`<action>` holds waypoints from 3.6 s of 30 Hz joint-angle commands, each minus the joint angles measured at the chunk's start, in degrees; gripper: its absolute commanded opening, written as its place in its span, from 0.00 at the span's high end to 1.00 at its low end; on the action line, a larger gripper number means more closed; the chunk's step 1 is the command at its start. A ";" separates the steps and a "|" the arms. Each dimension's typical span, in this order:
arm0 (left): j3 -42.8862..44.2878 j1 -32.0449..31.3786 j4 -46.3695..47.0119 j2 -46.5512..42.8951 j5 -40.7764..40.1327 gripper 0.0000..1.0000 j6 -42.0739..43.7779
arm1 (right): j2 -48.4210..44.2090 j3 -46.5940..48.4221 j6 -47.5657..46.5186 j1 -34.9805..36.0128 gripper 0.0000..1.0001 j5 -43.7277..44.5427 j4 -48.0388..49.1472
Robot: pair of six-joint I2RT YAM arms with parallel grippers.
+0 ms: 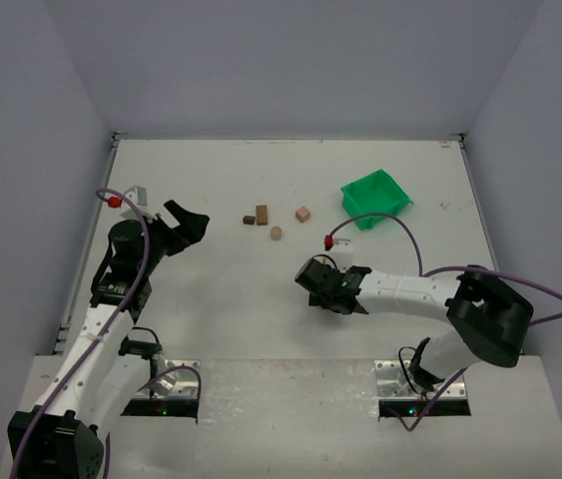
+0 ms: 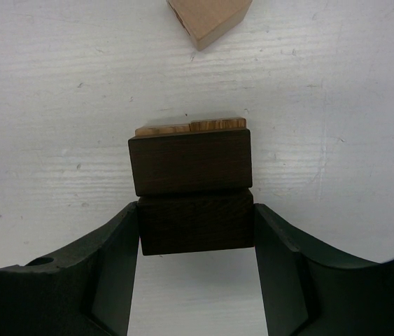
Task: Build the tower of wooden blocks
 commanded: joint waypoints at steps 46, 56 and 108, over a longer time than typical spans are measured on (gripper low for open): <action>-0.18 -0.06 2.05 -1.46 0.85 0.00 0.67 | 3.44 4.30 2.13 0.57 0.25 3.27 -1.99; -0.18 -0.06 2.22 -1.29 0.90 0.00 0.67 | 0.60 3.28 -4.50 1.56 0.10 2.20 1.68; 9.57 -10.25 -0.08 18.48 -9.41 0.00 0.70 | -0.30 7.17 -43.12 -20.39 0.02 -18.15 17.64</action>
